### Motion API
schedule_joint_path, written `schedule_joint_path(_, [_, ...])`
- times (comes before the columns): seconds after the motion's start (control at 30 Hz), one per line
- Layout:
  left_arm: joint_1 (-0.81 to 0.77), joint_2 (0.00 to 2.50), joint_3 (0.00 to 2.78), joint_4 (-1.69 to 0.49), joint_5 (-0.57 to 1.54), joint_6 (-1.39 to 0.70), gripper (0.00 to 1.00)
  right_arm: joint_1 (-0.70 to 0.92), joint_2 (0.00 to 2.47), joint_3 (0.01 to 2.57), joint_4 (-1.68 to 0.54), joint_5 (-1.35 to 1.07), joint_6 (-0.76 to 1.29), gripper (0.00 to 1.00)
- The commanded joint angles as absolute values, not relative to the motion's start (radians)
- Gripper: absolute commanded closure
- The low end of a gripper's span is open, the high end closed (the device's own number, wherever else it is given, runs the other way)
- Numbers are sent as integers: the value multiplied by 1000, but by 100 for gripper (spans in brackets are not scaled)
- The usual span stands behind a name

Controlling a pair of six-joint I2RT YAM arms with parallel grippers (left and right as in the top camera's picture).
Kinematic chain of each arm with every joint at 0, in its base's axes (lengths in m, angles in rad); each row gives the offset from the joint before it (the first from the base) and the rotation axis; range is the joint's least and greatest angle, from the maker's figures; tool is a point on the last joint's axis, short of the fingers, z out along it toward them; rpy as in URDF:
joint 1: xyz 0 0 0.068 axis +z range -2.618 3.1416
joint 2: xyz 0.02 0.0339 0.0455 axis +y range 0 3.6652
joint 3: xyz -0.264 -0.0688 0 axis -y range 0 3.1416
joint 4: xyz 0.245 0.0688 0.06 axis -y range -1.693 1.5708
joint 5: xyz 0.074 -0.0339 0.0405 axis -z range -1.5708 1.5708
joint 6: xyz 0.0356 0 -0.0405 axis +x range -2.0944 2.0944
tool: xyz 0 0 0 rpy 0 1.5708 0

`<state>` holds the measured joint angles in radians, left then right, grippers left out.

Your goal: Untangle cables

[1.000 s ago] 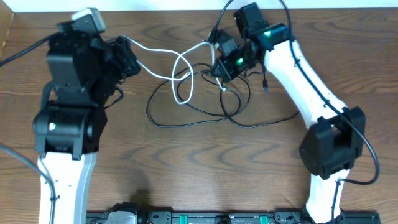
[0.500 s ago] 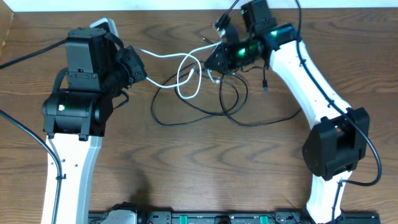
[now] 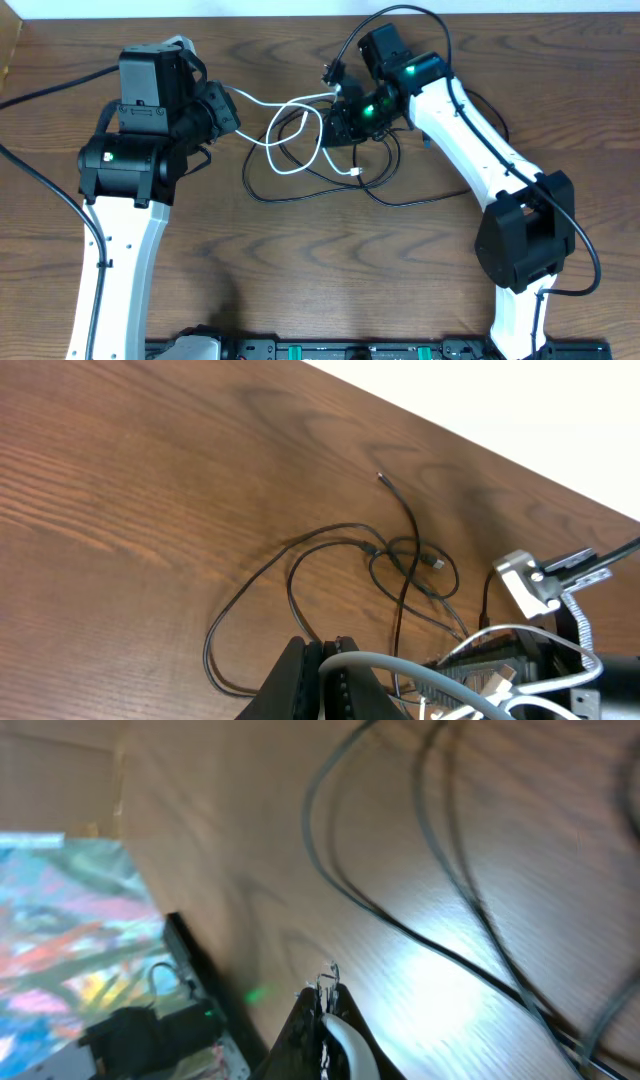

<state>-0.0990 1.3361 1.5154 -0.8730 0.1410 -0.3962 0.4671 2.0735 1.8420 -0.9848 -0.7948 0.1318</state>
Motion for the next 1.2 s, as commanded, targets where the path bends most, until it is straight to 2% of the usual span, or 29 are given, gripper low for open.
schedule_joint_path(0.0, [-95, 1343, 1518, -897, 150, -398, 92, 433, 2084, 1839, -921, -1020, 29, 99])
schedule_joint_path(0.07, [-97, 1354, 1488, -912, 207, -399, 92, 403, 2084, 1839, -833, -1157, 1, 99])
schedule_joint_path(0.27, [-97, 1454, 1459, -911, 401, -406, 92, 390, 2084, 1839, -786, -1259, -8, 95])
schedule_joint_path(0.33, [-97, 1489, 1459, -907, 449, -406, 93, 393, 2084, 1839, -774, -1288, -9, 88])
schedule_joint_path(0.47, [-97, 1550, 1459, -908, 490, -444, 93, 402, 2084, 1839, -749, -1317, -8, 66])
schedule_joint_path(0.6, [-97, 1561, 1459, -891, 495, -451, 92, 403, 2084, 1839, -759, -1316, 3, 51])
schedule_joint_path(0.67, [-97, 1560, 1459, -869, 527, -451, 93, 410, 2084, 1839, -760, -1316, 3, 47])
schedule_joint_path(0.77, [-97, 1560, 1459, -837, 559, -451, 93, 441, 2087, 1838, -764, -1266, 3, 45])
schedule_joint_path(1.0, [-97, 1560, 1459, -805, 577, -469, 93, 502, 2091, 1838, -796, -1120, 3, 47])
schedule_joint_path(1.03, [-97, 1560, 1459, -801, 577, -469, 92, 506, 2091, 1838, -792, -1102, 3, 53])
schedule_joint_path(1.1, [-97, 1560, 1459, -799, 577, -469, 92, 507, 2091, 1838, -791, -1072, 4, 71])
schedule_joint_path(1.17, [-96, 1560, 1459, -795, 576, -469, 92, 488, 2091, 1838, -789, -1060, 16, 99])
